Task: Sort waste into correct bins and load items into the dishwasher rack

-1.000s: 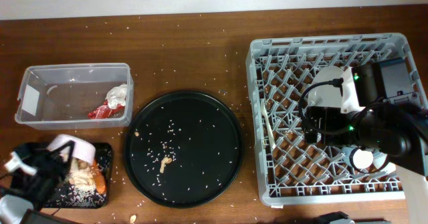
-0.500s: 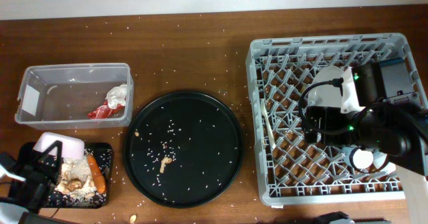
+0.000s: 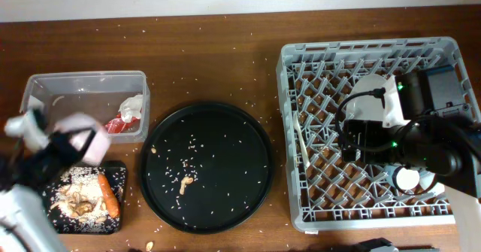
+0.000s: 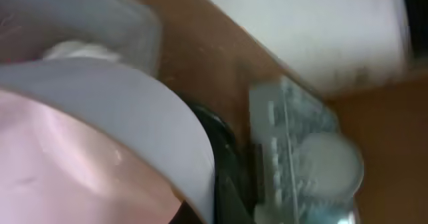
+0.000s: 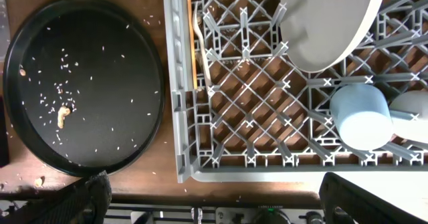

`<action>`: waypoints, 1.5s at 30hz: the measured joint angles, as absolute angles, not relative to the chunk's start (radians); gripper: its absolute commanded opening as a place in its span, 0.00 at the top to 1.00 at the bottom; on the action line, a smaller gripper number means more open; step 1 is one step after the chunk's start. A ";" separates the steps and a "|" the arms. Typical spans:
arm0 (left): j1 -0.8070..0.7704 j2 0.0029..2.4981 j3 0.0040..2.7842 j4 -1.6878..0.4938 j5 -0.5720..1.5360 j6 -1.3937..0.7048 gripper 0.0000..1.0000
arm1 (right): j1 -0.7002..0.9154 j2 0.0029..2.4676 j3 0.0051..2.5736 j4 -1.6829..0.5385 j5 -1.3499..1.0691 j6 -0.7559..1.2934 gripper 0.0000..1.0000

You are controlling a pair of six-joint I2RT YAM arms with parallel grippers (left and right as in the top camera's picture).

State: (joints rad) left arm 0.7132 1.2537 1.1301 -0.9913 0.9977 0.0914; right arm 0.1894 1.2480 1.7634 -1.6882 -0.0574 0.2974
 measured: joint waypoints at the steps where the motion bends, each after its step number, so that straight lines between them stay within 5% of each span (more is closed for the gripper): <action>1: 0.587 1.247 1.177 -0.947 0.984 0.073 1.00 | 0.189 1.248 1.763 -1.685 -0.059 0.311 0.01; 4: 0.270 1.243 1.219 -0.793 0.967 -0.004 1.00 | 0.189 1.249 1.763 -1.666 -0.060 0.374 0.01; 8: -0.138 1.381 1.221 -0.325 0.945 -0.197 1.00 | 0.189 1.250 1.763 -1.653 -0.067 0.429 0.01; 18: -0.587 1.950 1.216 0.770 0.994 -0.829 1.00 | 0.189 1.250 1.763 -1.675 -0.073 0.449 0.01; 22: -0.622 2.099 1.214 0.972 0.997 -1.047 0.98 | 0.189 1.250 1.763 -1.681 -0.073 0.448 0.01; 24: -0.623 2.135 1.214 1.000 0.998 -1.130 0.80 | 0.189 1.250 1.763 -1.689 -0.073 0.450 0.01; 26: -0.621 2.136 1.214 1.004 0.998 -1.155 0.75 | 0.189 1.250 1.763 -1.692 -0.073 0.449 0.01; 28: -0.618 2.136 1.215 1.007 0.999 -1.180 0.49 | 0.189 1.250 1.763 -1.692 -0.073 0.450 0.01; 30: -0.610 2.136 1.215 1.009 1.012 -1.195 0.01 | 0.189 1.250 1.763 -1.692 -0.073 0.449 0.01; 45: -0.358 2.116 1.217 0.921 1.304 -1.250 0.01 | 0.189 1.250 1.763 -1.692 -0.073 0.450 0.01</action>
